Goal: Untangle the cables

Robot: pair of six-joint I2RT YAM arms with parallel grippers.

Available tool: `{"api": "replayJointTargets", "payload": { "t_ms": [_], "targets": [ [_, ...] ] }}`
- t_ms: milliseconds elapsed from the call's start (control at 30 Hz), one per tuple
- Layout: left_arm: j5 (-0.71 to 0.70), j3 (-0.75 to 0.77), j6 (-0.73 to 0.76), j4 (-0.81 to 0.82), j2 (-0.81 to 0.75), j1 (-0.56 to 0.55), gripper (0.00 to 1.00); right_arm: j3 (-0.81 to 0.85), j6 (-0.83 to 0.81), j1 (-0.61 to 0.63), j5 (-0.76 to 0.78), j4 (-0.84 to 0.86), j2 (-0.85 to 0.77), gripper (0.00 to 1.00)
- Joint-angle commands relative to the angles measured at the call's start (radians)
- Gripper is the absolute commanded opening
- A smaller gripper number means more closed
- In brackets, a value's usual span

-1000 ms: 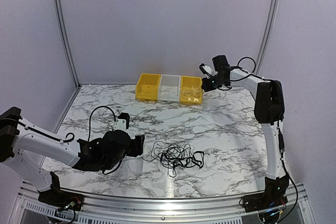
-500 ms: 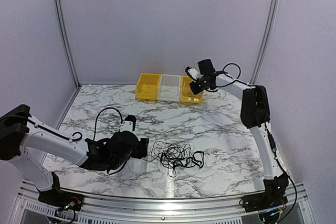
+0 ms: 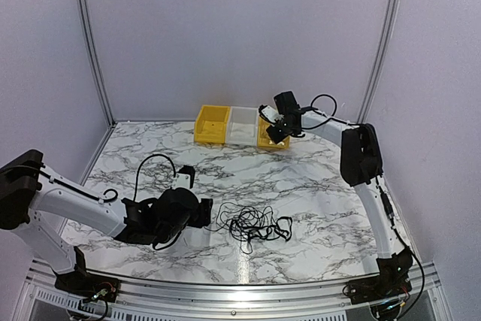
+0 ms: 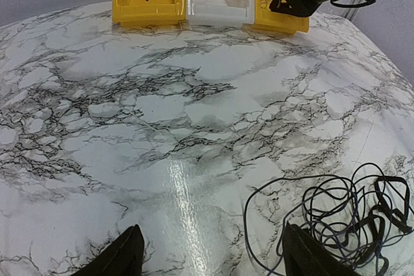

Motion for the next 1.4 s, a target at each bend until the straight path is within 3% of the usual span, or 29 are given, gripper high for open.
{"api": "replayJointTargets", "payload": {
  "t_ms": [0,267,500,567,733,800,867,967,1133,1367],
  "targets": [
    [-0.004,0.013,-0.001,-0.026,-0.003,0.003,0.76,-0.073,0.003,0.005,0.041,-0.035,-0.159,0.24],
    [-0.001,0.012,-0.002,-0.027,-0.007,0.003,0.76,-0.211,0.028,0.005,-0.005,-0.118,-0.335,0.44],
    [0.032,0.014,0.002,-0.027,-0.009,0.002,0.76,-0.307,0.055,0.005,-0.065,-0.178,-0.462,0.48],
    [0.061,0.018,0.016,-0.03,-0.006,0.002,0.75,-0.392,0.023,0.005,-0.159,-0.158,-0.529,0.47],
    [0.204,0.0,0.014,-0.047,-0.022,0.017,0.69,-0.708,-0.166,0.037,-0.558,-0.097,-0.735,0.41],
    [0.285,-0.02,-0.026,-0.046,-0.021,0.043,0.67,-0.828,-0.217,0.09,-0.636,-0.069,-0.797,0.41],
    [0.341,-0.028,-0.06,-0.047,-0.005,0.065,0.66,-0.913,-0.236,0.156,-0.611,-0.043,-0.821,0.41],
    [0.366,-0.034,-0.107,-0.046,0.014,0.083,0.65,-0.937,-0.2,0.234,-0.555,-0.016,-0.774,0.41],
    [0.373,-0.03,-0.131,-0.046,0.021,0.085,0.66,-0.786,-0.16,0.304,-0.598,-0.08,-0.588,0.41],
    [0.343,-0.08,-0.164,-0.046,-0.046,0.085,0.7,-0.651,-0.154,0.375,-0.497,-0.077,-0.439,0.42]
  ]
}}
